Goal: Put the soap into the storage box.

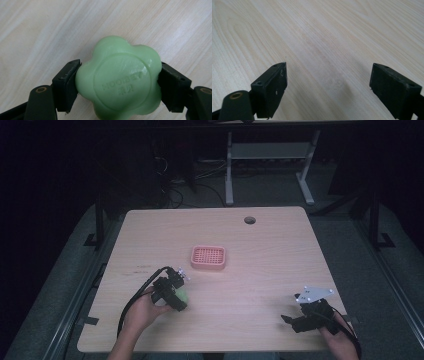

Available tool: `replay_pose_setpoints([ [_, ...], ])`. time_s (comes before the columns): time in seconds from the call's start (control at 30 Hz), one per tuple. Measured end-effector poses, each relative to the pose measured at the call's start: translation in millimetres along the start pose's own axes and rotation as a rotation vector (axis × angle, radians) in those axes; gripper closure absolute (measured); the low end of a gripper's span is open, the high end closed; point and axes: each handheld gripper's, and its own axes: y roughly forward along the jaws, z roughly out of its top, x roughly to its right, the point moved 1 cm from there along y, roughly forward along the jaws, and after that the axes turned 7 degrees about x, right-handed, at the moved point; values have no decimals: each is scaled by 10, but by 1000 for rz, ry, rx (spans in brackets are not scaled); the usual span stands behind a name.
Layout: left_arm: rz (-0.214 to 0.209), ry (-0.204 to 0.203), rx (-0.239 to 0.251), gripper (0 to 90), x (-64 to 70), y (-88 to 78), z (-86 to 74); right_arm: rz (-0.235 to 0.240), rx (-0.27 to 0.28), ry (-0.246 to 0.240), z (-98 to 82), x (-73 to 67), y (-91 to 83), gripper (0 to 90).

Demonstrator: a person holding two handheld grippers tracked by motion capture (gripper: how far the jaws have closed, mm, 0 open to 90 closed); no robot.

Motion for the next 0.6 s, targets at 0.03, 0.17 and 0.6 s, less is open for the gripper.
replay_pose_setpoints([
  [0.03,1,0,5,263,-3,-12,12,0,0,0,0,0,0,140],
  [0.17,-10,-1,14,263,-19,-43,68,0,2,0,-2,0,-3,140],
  [0.6,-35,-12,26,264,-103,-76,204,10,2,11,-19,11,5,140],
])
